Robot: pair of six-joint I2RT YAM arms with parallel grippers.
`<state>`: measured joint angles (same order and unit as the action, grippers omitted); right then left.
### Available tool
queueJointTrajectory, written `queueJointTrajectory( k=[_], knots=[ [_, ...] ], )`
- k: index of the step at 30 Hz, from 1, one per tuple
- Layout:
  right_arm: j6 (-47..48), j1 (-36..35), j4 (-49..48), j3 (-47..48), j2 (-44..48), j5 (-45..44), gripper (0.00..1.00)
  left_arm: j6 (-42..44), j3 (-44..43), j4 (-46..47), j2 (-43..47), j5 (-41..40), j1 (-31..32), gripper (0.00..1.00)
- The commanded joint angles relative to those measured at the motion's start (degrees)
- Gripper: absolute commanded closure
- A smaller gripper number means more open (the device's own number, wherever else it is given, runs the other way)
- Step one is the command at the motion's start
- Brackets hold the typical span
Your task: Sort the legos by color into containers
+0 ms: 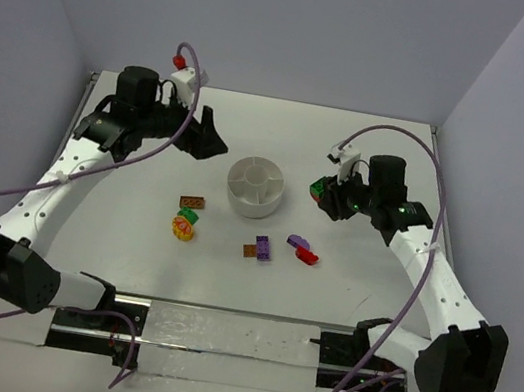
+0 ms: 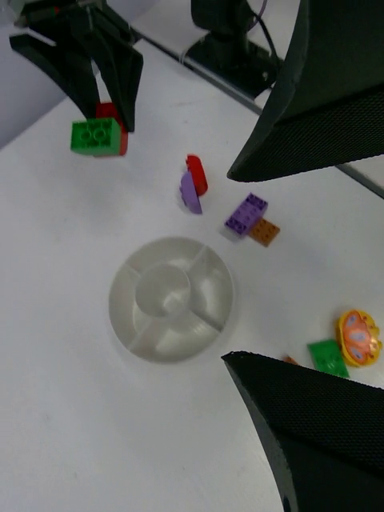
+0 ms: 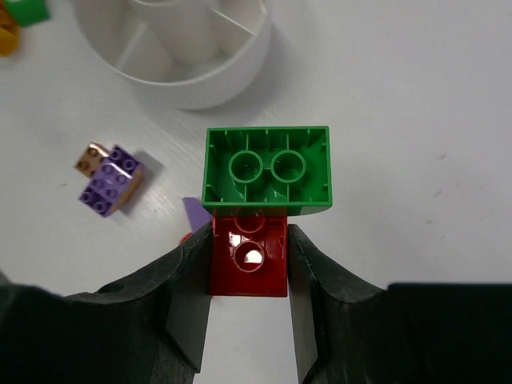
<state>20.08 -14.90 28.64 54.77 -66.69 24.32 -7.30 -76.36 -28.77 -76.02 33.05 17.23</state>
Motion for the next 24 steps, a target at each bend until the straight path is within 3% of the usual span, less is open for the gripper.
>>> queueJointTrajectory(
  k=[1, 9, 24],
  knots=[
    [-1.7, -4.1, 6.1, 6.2, 1.1, 2.1, 1.00, -4.6, -4.3, -1.0, -2.5, -0.7, 7.8, 0.08],
    [-8.9, -10.3, 6.8, 10.7, -0.5, -2.9, 1.00, -9.2, -6.3, -0.4, -7.5, -2.8, 14.0, 0.13],
    [-20.2, -12.7, 6.9, 13.5, -5.6, -0.6, 1.00, -11.6, -6.0, 5.5, -9.9, -15.2, 24.0, 0.21]
  ],
)
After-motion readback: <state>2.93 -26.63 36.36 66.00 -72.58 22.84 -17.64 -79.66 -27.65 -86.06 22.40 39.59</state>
